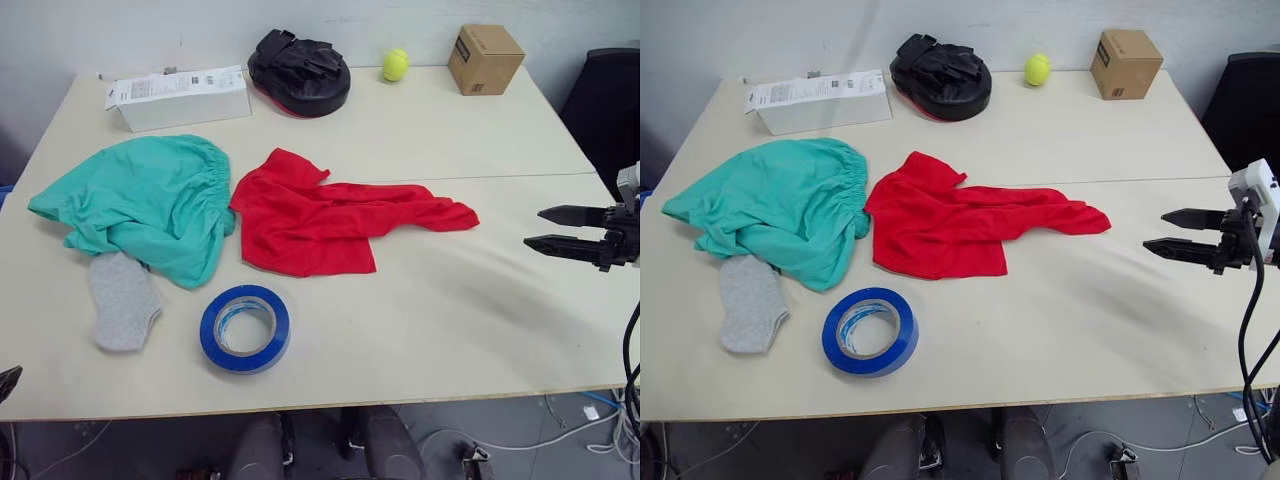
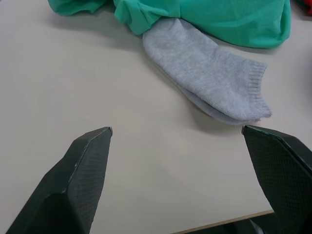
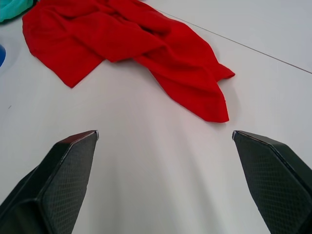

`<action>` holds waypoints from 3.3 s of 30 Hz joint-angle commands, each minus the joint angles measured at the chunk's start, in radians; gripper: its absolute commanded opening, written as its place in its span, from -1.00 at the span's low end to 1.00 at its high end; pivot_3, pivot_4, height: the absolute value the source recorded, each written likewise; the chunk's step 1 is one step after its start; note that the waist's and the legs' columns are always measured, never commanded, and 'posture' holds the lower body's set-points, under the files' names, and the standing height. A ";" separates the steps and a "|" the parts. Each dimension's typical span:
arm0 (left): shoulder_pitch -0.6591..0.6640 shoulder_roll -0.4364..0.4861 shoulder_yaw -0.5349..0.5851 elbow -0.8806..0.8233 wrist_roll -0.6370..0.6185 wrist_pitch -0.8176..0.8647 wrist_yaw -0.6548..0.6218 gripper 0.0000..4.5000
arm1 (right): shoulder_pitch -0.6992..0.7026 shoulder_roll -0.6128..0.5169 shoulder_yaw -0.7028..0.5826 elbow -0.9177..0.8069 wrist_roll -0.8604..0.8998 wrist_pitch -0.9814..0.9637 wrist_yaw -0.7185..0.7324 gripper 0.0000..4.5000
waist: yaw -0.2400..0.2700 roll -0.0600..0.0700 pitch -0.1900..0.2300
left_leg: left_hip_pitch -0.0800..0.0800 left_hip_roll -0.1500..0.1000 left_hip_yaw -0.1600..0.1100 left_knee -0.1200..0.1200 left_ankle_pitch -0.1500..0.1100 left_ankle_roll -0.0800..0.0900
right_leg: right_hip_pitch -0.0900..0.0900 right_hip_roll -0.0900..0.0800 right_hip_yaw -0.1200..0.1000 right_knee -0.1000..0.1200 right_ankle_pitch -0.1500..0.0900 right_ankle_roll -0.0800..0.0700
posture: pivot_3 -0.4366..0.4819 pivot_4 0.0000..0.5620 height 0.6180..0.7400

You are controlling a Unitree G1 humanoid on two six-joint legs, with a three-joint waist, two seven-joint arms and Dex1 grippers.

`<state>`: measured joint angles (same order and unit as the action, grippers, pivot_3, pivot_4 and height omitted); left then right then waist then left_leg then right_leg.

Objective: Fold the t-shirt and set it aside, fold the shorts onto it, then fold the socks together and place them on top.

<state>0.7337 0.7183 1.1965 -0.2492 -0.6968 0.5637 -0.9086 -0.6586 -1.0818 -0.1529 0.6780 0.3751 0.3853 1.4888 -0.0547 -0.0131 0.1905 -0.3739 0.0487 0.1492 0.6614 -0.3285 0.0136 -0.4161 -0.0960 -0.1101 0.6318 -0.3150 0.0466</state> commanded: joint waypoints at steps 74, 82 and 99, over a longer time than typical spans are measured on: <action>-0.840 0.342 -1.254 -0.125 0.430 -0.388 -0.342 -0.46 | 0.082 0.138 0.086 -1.032 0.390 0.254 -0.123 1.00 | 0.028 0.003 0.002 | 0.002 0.000 0.005 0.006 0.007 0.001 | 0.000 0.003 0.004 0.013 0.000 0.001 | -0.05 -0.47 1.00; -0.593 0.218 -0.750 -0.401 0.321 0.056 -0.015 -0.47 | -0.072 0.275 0.171 -0.935 0.409 0.270 -0.095 1.00 | 0.025 0.001 0.004 | 0.002 0.001 0.004 0.006 0.007 0.000 | -0.001 0.003 0.004 0.014 0.000 0.001 | -0.05 -0.47 1.00; -0.380 0.073 -0.203 -0.239 0.459 0.485 0.272 -0.47 | -0.204 0.480 0.282 -0.733 0.293 0.161 -0.015 1.00 | 0.036 -0.013 -0.002 | 0.001 -0.001 -0.002 0.005 0.006 0.000 | 0.001 0.000 0.002 0.012 0.000 0.001 | -0.05 -0.47 1.00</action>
<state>0.3657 0.7834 0.9856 -0.5063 -0.2430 1.1057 -0.6450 -0.8477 -0.6015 0.1492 -0.0413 0.6628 0.5592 1.4634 -0.0190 -0.0259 0.1880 -0.3729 0.0473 0.1475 0.6664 -0.3235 0.0134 -0.4154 -0.0967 -0.1082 0.6437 -0.3149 0.0475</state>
